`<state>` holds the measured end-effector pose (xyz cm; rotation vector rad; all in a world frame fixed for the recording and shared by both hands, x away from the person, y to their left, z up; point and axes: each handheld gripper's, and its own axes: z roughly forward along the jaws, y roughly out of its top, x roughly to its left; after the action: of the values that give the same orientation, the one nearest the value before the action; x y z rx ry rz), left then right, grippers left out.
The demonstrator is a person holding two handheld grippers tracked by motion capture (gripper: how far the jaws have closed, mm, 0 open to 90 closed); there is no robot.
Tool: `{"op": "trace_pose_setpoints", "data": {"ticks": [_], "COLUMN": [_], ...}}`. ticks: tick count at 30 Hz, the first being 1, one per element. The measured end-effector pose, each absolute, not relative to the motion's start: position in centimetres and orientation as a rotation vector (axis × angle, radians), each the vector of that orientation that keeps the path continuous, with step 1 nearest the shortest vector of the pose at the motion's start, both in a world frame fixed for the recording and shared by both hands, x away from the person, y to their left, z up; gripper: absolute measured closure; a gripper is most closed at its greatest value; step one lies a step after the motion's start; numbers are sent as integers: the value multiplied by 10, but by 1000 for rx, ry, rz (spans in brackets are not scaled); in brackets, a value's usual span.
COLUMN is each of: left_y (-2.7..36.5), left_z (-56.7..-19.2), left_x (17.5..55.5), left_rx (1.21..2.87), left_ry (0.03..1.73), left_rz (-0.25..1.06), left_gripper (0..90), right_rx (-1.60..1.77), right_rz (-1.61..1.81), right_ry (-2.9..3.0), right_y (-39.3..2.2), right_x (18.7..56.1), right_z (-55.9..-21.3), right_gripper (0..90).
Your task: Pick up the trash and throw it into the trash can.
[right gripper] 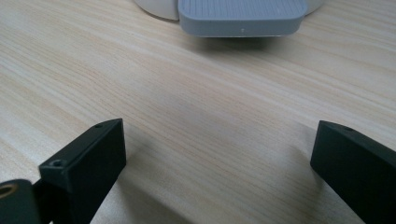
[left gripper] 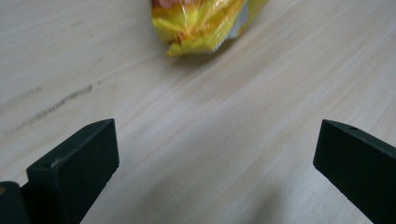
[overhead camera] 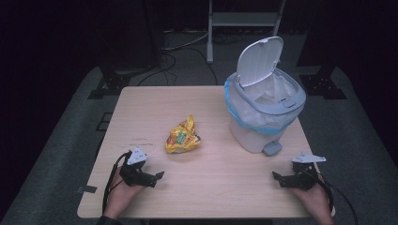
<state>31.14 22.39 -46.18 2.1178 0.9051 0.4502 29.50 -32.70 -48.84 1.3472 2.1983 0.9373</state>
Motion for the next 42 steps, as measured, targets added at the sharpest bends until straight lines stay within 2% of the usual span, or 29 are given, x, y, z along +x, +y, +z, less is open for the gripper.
{"op": "trace_pose_setpoints", "data": {"ticks": [15, 23, 28, 30, 32, 36, 42], "left_y": [203, 194, 185, 183, 179, 175, 165], "left_z": [-438, -431, -430, -430, -430, -427, -424], "left_x": [329, 337, 341, 343, 345, 349, 357], "left_rx": [2023, 1992, 1975, 1977, 1995, 2000, 2018], "left_ry": [845, 804, 764, 765, 754, 737, 735], "left_rz": [429, 428, 397, 388, 376, 379, 382], "left_gripper": [0, 68, 214, 223, 280, 337, 347], "right_rx": [1347, 1347, 1349, 1350, 1353, 1353, 1352], "right_rz": [937, 937, 937, 937, 936, 936, 936], "right_ry": [2198, 2198, 2197, 2196, 2195, 2194, 2195], "right_y": [-327, -327, -327, -327, -327, -327, -327], "right_x": [295, 295, 295, 295, 295, 295, 295], "right_z": [-488, -488, -488, -488, -488, -488, -488], "right_gripper": [22, 23, 23, 23, 22, 23, 23]}}
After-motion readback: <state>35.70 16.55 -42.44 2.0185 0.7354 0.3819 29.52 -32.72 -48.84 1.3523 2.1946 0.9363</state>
